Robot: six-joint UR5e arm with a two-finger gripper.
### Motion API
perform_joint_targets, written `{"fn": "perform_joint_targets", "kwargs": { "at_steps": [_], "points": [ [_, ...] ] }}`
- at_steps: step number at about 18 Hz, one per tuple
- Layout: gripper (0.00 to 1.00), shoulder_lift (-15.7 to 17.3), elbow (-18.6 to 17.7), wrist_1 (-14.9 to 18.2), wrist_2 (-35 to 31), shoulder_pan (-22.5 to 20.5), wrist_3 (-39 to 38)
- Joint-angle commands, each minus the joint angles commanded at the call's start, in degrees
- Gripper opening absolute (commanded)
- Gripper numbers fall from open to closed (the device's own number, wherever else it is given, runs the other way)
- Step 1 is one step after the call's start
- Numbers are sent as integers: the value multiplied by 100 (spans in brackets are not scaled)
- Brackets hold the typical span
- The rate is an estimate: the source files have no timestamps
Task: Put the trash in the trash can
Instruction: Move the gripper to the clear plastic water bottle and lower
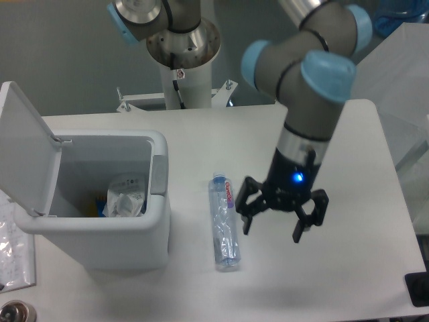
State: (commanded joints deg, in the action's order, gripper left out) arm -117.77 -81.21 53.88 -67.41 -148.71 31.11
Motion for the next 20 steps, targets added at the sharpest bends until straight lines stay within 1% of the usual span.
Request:
{"fn": "perform_joint_targets", "kwargs": {
  "at_steps": [2, 4, 6, 8, 9, 11, 12, 14, 20],
  "points": [
    [100, -97, 27, 87, -131, 9, -9],
    [100, -281, 114, 350, -499, 105, 0],
    [100, -474, 342, 780, -921, 263, 9],
    [100, -615, 588, 1298, -1072, 395, 9],
    [100, -676, 659, 1492, -1081, 413, 9],
    [100, -791, 695, 1757, -1264, 553, 9],
    [100, -852, 695, 1819, -1414, 641, 9],
    [100, -958, 712, 1828, -1608, 729, 18],
    [100, -1090, 668, 1846, -1626, 852, 9]
  ]
}}
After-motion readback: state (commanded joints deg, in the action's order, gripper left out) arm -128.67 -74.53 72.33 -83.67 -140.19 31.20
